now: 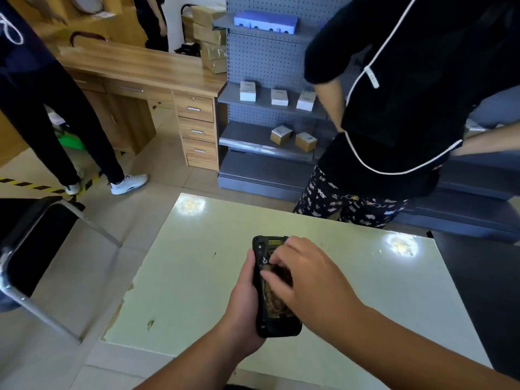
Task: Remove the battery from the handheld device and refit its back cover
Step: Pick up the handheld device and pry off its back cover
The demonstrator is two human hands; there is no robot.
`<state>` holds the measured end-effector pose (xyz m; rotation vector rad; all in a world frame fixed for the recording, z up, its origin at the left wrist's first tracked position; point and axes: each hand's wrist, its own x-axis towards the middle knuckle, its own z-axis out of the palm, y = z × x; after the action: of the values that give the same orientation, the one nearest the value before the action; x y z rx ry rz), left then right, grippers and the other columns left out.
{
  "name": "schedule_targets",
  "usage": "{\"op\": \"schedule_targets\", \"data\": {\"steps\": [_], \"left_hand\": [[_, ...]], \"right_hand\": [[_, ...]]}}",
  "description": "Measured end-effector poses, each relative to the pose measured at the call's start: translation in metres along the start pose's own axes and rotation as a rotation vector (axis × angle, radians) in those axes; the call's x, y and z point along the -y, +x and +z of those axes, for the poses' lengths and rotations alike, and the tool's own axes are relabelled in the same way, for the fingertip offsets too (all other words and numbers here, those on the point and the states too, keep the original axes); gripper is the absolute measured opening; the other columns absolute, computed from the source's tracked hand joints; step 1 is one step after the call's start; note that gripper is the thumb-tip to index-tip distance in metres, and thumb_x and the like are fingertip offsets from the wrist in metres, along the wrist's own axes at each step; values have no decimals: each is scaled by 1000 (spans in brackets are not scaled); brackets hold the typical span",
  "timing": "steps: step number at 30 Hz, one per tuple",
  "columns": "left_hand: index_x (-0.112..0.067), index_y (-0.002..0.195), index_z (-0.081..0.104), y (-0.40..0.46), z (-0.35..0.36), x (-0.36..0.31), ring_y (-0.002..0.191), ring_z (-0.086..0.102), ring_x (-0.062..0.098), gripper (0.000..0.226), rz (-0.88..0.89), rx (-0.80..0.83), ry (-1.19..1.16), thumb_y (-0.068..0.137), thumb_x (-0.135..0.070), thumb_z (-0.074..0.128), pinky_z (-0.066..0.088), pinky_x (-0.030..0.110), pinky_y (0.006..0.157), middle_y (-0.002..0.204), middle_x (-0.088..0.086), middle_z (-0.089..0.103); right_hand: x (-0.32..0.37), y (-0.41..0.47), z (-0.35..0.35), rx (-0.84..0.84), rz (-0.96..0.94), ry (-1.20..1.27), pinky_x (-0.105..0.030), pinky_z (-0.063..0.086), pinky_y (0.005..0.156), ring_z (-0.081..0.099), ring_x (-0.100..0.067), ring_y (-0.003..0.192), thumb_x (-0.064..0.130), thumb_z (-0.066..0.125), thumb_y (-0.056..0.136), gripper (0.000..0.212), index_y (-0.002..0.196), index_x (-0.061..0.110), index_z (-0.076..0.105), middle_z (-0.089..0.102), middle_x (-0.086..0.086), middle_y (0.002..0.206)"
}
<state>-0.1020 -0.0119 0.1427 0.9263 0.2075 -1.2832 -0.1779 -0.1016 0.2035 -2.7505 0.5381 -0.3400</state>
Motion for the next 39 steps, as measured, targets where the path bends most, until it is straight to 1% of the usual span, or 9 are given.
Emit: {"op": "schedule_targets", "data": {"steps": [3,7,10,16,24,28,32,36,39], "left_hand": [[-26,105,82,1,-1,-4,89,77,29,72,-15,2,22,93,-77,33,55,45,81,109,12,80],[-24,99,83,3,-4,0,78,76,28,72,-17,-12,9,92,-78,35,56,39,70,99,10,80],[-22,100,82,6,-8,3,73,74,26,70,-12,-11,2,93,-76,37,55,37,64,92,10,78],[-21,96,81,13,-13,12,76,72,28,67,-21,-16,5,95,-73,38,55,36,66,91,11,77],[-24,85,84,26,-18,11,76,75,29,69,-60,-53,-53,95,-73,37,55,38,68,92,10,79],[-24,78,85,31,-19,12,73,75,28,72,-80,-59,-81,98,-70,34,54,39,70,88,10,80],[-25,85,84,34,-23,8,86,77,31,69,-101,-65,-69,96,-73,36,58,47,81,99,11,81],[-23,94,81,32,-24,2,85,79,30,61,-105,-69,-67,96,-69,41,59,44,72,100,10,81],[-21,106,78,31,-23,0,88,79,31,60,-104,-75,-61,96,-68,42,59,46,75,105,12,80]], "right_hand": [[-2,-11,-1,19,7,-16,-33,51,84,56,-18,94,39,65,91,24,104,19,68,60,4,101],[-6,-7,3,38,14,-71,-34,49,87,56,-19,94,40,62,94,24,105,19,67,61,4,103],[-9,-5,5,92,-2,-68,-36,49,86,55,-19,92,33,60,93,19,105,19,67,62,5,102],[-9,1,14,157,62,-82,-37,45,84,50,-21,90,19,53,88,11,97,17,60,57,2,99],[-11,6,39,183,142,-52,-40,41,85,45,-24,89,18,40,83,13,92,16,50,50,1,99],[-14,7,44,180,155,-50,-40,40,88,45,-23,92,11,46,87,10,95,16,51,50,1,101],[-7,8,52,168,124,-83,-39,42,89,46,-24,95,15,47,89,15,101,13,55,54,-2,106],[1,16,62,79,172,-16,-37,44,89,47,-24,95,24,48,92,17,97,10,58,56,-4,99],[3,20,64,67,186,37,-38,44,88,48,-24,92,23,50,92,14,91,12,57,56,-4,94]]}}
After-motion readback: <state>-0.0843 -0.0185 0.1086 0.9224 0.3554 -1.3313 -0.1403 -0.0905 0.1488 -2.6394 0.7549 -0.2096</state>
